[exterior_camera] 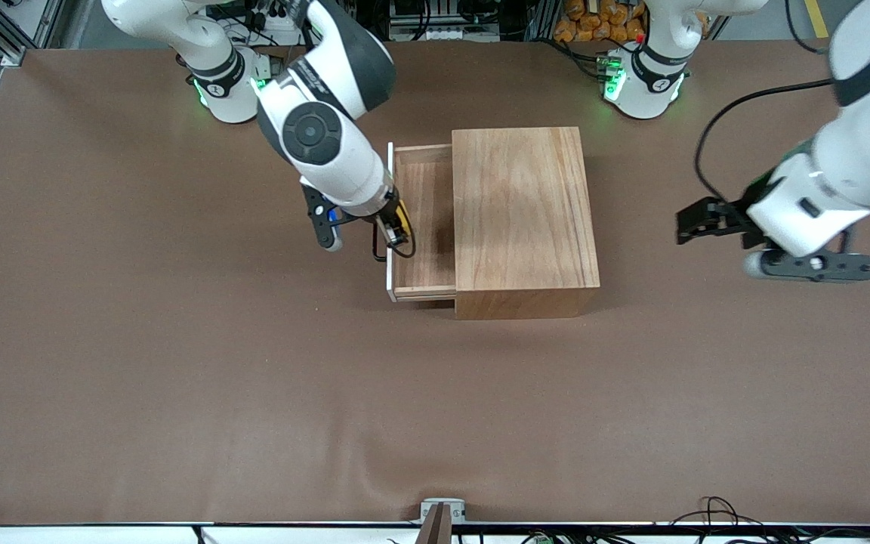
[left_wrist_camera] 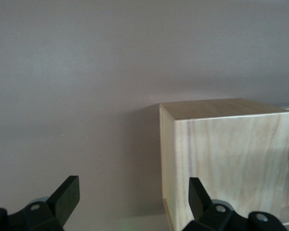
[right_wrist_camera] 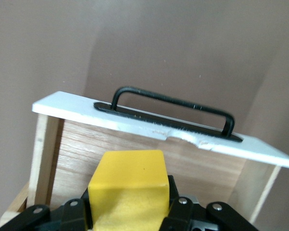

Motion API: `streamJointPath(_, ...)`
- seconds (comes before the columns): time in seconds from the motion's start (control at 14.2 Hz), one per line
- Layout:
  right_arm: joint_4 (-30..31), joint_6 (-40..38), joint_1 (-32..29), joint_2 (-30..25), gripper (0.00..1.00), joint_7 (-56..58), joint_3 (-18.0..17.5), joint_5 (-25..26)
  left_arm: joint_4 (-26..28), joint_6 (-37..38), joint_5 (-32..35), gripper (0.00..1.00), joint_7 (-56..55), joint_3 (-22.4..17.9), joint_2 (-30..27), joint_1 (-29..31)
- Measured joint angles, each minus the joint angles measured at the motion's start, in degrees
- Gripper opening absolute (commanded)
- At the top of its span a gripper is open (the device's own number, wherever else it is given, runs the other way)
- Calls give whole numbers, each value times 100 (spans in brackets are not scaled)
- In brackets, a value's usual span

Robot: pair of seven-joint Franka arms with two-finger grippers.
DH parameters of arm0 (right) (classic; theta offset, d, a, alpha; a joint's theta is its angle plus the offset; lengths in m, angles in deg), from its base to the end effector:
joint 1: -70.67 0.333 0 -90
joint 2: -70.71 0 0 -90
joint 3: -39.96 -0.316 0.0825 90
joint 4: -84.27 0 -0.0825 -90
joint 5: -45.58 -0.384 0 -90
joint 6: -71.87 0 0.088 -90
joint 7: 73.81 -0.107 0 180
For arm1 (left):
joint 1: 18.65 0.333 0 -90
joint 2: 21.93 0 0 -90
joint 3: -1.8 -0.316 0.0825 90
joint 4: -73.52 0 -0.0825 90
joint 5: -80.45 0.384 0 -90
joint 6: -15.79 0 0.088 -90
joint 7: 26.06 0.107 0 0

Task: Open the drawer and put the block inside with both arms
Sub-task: 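Carry the yellow cube over the open drawer with the right gripper, then lower the cube into the drawer and open the right gripper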

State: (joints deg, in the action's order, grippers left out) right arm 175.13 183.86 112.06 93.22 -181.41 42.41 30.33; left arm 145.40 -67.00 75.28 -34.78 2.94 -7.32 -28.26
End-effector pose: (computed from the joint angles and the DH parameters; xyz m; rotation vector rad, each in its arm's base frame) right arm 0.5070 0.4365 0.4097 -2.4520 1.8607 0.3495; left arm 0.6062 -0.1240 0.6119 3.0558 -0.0663 -0.1217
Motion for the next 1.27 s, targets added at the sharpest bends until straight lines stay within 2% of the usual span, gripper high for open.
streamJointPath(0.14,-2,229,54,194,7,-330,2,-13,6,172,282,100,275,252,-165,406)
streamJointPath(0.42,83,808,312,533,8,-774,0,-46,369,529,559,100,760,322,-729,685)
streamJointPath(0.49,137,939,385,585,18,-839,0,-46,567,551,561,100,771,322,-916,707)
streamJointPath(0.56,177,1004,438,622,52,-885,0,-46,767,553,567,100,773,322,-1086,713)
streamJointPath(0.63,200,1020,463,652,100,-899,2,-46,949,553,573,100,773,322,-1216,722)
streamJointPath(0.98,161,986,459,636,100,-1008,84,-46,1219,478,605,100,774,203,-1323,697)
streamJointPath(1.13,1,625,344,535,100,-977,151,-44,1264,275,606,100,787,106,-1320,687)
streamJointPath(1.27,-252,-61,40,355,100,-684,181,-44,1278,70,606,100,805,68,-1318,687)
